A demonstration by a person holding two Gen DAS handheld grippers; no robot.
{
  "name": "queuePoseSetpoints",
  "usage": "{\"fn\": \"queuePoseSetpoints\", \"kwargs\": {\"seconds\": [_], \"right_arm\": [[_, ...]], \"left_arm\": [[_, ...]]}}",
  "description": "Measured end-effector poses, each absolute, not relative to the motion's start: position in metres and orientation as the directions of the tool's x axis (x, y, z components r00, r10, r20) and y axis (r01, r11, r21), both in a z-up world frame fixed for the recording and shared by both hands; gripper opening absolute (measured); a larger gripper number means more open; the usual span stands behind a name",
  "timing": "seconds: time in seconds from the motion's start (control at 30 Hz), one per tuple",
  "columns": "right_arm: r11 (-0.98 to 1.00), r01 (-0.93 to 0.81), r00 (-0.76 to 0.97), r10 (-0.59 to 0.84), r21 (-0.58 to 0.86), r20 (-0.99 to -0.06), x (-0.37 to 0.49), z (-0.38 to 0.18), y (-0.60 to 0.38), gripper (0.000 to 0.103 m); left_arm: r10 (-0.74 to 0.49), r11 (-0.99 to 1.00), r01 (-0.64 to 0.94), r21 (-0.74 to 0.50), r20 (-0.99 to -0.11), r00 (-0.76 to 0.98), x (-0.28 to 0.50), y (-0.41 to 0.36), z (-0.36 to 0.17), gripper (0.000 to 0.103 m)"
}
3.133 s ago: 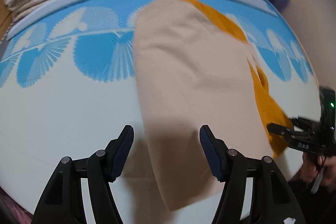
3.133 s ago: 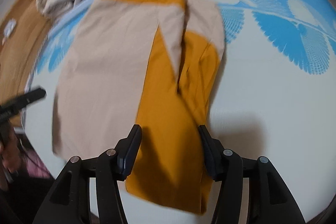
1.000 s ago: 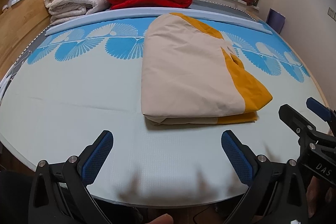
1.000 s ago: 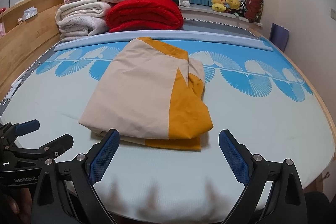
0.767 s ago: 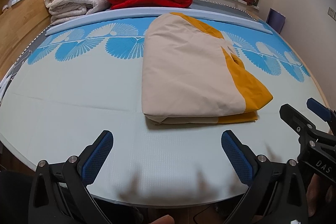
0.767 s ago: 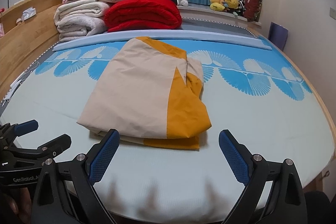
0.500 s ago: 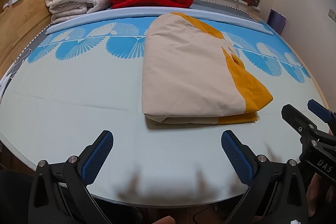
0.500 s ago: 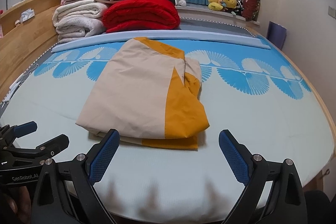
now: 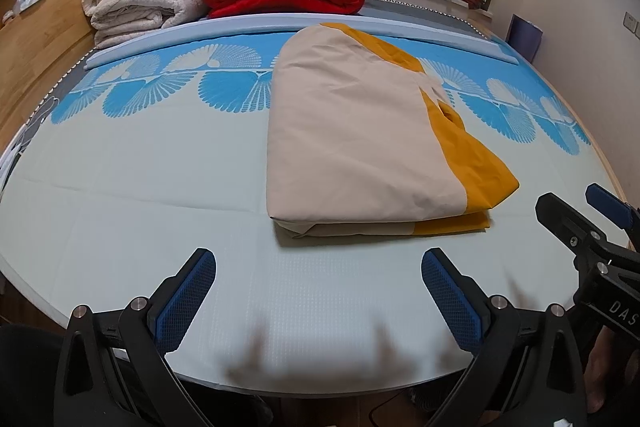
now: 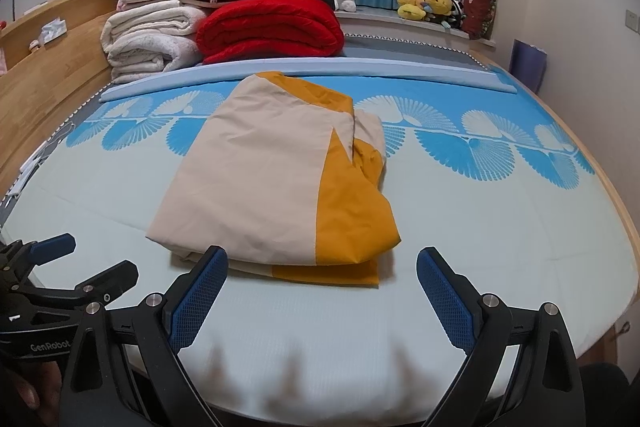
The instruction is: Fold large clothes
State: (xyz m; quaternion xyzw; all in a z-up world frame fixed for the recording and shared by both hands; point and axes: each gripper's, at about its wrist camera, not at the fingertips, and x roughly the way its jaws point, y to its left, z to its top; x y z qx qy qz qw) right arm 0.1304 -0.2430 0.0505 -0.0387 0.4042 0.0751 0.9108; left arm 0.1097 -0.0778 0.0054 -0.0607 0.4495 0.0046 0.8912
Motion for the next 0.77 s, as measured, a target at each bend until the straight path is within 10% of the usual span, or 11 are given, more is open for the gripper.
{"fn": "queuePoseSetpoints", "kwargs": {"seconds": [0.77], "right_arm": [[0.983,-0.185,0.656,0.113,-0.014,-0.746,0.1315,0.0487,-0.2373,0.095]], "left_arm": [[-0.054,0.992,-0.061,-0.113,-0.800,0.598,0.1114,-0.0719,0.0057,0.102]]}}
